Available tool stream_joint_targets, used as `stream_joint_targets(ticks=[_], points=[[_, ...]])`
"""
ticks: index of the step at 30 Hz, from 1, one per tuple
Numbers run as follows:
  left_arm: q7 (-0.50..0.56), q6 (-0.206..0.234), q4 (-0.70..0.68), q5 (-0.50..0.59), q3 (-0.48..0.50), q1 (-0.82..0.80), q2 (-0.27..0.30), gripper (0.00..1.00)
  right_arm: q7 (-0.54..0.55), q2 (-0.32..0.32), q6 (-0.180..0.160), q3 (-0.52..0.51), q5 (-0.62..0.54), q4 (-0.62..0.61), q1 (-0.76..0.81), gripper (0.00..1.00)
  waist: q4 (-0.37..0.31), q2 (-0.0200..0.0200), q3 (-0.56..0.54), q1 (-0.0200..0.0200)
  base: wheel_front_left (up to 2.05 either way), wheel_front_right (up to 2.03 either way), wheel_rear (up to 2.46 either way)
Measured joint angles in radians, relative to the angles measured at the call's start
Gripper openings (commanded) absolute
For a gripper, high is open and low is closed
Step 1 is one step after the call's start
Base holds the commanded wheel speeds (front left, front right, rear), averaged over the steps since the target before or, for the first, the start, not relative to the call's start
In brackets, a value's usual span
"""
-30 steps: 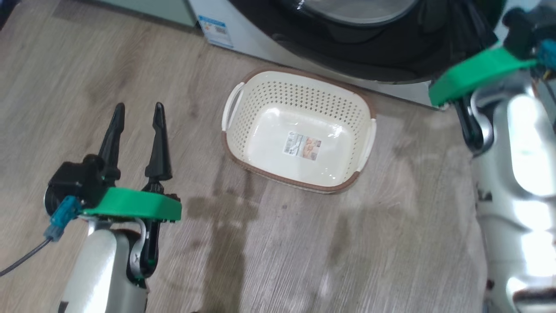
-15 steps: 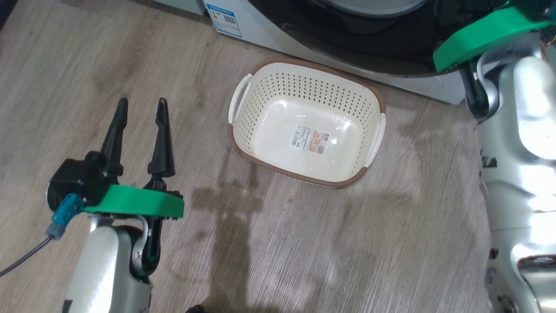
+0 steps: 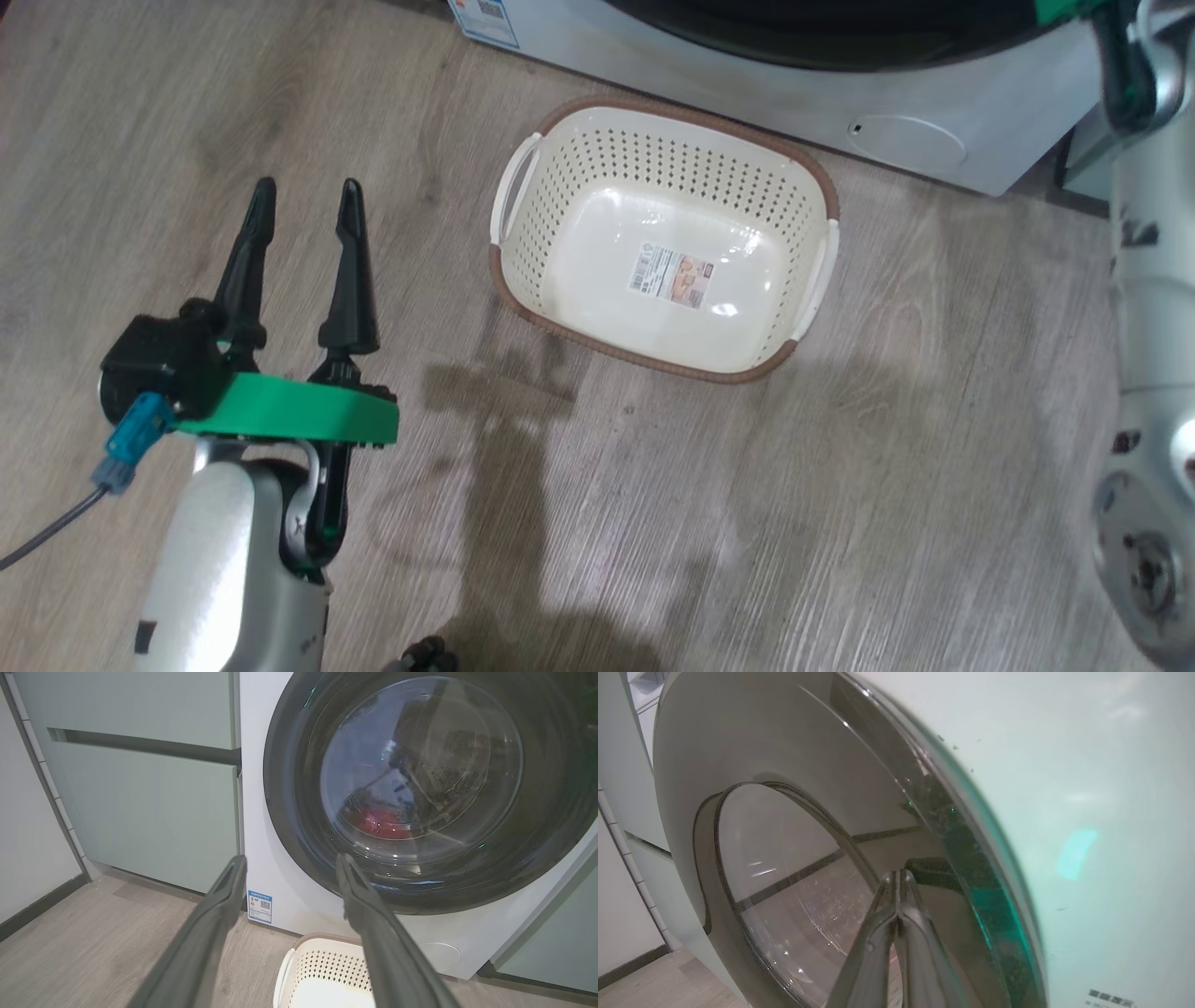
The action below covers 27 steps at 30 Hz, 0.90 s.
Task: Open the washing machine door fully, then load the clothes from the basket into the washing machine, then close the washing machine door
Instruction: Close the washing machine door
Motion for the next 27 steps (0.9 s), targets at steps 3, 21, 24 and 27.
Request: stream_joint_targets(ticks=[3, 21, 24, 27], points=[[0.000, -0.001, 0.001, 0.000, 0.000, -0.006, -0.002, 1.00, 0.000, 0.000, 0.001, -0.011, -0.019, 0.047, -0.038, 0.00, 0.004, 0.0000, 0.009, 0.0001, 0.00, 0.00, 0.00], [0.000, -0.008, 0.019, 0.033, 0.018, -0.005, -0.003, 1.00, -0.081, 0.035, 0.000, 0.047, 0.015, 0.102, 0.012, 0.22, -0.044, 0.0000, -0.041, 0.0000, 0.00, 0.00, 0.00], [0.000, -0.013, 0.024, 0.044, 0.022, 0.010, -0.002, 1.00, -0.086, 0.041, 0.000, 0.082, 0.065, 0.055, 0.112, 0.73, -0.070, 0.0000, -0.061, 0.0000, 0.00, 0.00, 0.00], [0.000, -0.018, 0.028, 0.053, 0.024, 0.027, 0.001, 1.00, -0.093, 0.046, 0.000, 0.091, 0.101, -0.019, 0.221, 1.00, -0.098, 0.0000, -0.085, 0.0000, 0.00, 0.00, 0.00]])
